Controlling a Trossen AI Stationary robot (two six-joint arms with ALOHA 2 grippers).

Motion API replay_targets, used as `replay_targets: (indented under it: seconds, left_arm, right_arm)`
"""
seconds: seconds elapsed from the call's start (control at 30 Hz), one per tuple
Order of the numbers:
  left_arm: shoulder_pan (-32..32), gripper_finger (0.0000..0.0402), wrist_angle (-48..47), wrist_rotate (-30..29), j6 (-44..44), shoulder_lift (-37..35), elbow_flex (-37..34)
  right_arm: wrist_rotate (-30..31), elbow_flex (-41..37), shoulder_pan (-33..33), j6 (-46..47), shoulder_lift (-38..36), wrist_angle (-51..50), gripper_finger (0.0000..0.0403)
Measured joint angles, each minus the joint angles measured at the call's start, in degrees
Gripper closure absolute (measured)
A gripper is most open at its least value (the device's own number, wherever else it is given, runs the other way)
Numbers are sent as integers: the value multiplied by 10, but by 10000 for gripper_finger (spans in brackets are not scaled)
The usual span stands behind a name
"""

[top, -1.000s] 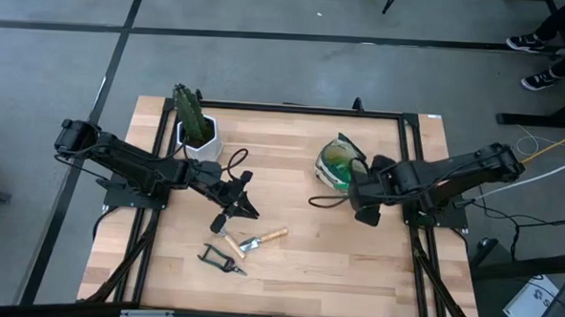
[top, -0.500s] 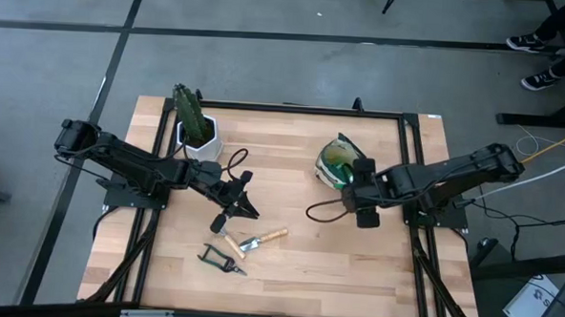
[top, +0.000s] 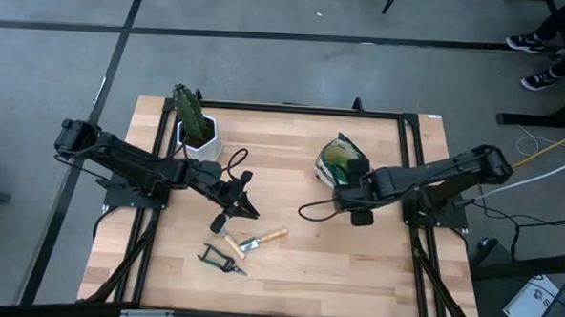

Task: Pick & Place Garden tools in Gardening bag
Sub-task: Put the spray bottle into the gardening bag

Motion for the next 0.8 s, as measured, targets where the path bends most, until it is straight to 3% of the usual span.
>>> replay_targets:
  seconds: [0.33,0.57,0.8]
  left_arm:
    - [0,370,0,0,0,0,0]
    - [0,370,0,0,0,0,0]
    - [0,370,0,0,0,0,0]
  right_arm:
    - [29,1,-1,11,0,-7,350]
    - [98,17,-1,135,-3,-23,351]
    - [101,54,-1,226,-8,-59,352]
